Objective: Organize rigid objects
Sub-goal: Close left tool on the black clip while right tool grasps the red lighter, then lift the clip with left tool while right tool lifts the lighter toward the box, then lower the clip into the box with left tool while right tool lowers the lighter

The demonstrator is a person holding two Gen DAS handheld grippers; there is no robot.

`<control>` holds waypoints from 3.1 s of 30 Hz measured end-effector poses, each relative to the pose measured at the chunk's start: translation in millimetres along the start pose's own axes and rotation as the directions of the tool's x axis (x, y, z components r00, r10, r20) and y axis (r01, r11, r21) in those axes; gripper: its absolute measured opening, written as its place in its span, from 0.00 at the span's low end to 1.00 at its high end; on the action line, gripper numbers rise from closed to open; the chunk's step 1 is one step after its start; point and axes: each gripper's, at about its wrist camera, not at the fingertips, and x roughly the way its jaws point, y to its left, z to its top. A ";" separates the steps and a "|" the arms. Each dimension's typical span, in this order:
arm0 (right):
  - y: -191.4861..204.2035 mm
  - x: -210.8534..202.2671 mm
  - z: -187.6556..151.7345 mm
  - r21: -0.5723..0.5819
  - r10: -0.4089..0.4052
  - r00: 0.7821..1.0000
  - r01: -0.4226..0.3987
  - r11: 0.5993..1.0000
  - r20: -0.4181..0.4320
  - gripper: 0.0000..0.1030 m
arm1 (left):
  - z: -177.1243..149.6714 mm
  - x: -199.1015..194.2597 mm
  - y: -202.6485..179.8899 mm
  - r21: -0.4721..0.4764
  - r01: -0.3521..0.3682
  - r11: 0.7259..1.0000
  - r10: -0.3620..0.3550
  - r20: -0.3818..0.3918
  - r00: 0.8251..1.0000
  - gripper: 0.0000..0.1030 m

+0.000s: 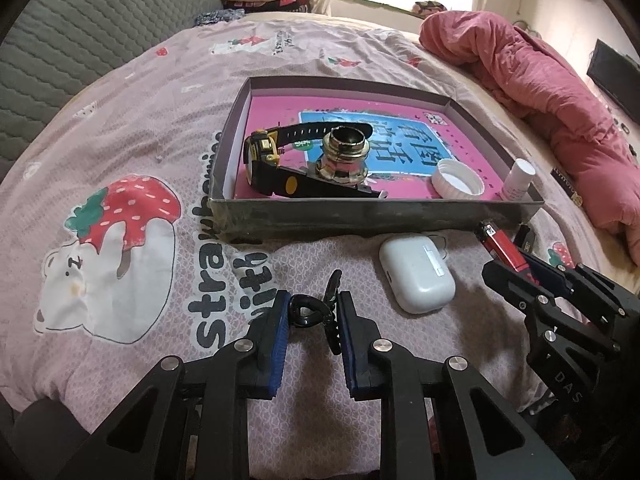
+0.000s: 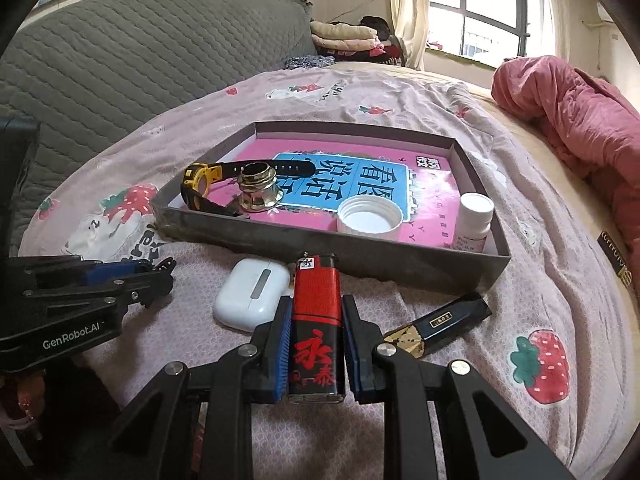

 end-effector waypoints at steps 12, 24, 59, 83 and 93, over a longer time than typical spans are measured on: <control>-4.7 -20.3 5.6 0.013 -0.010 0.997 0.009 1.000 0.073 0.23 | 7.3 -31.9 -4.0 -0.017 0.006 1.000 -0.005 0.071 0.997 0.22; -2.8 -36.0 15.0 -0.002 -0.017 0.987 0.017 1.000 0.160 0.23 | 18.4 -51.5 -14.7 -0.007 -0.011 1.000 0.012 0.115 0.993 0.22; -42.2 -34.4 46.2 0.079 -0.077 0.955 0.057 0.995 0.286 0.23 | 87.7 -31.9 -52.1 -0.013 -0.001 1.000 0.003 0.157 0.988 0.22; -56.6 -8.0 52.8 0.109 -0.059 0.959 0.030 0.994 0.277 0.23 | 103.4 11.1 -62.2 -0.007 -0.015 1.000 0.016 0.110 0.994 0.22; -70.8 -12.1 51.7 0.145 -0.051 0.961 0.011 0.989 0.271 0.23 | 103.2 34.3 -75.4 0.015 -0.020 1.000 0.019 0.073 0.997 0.23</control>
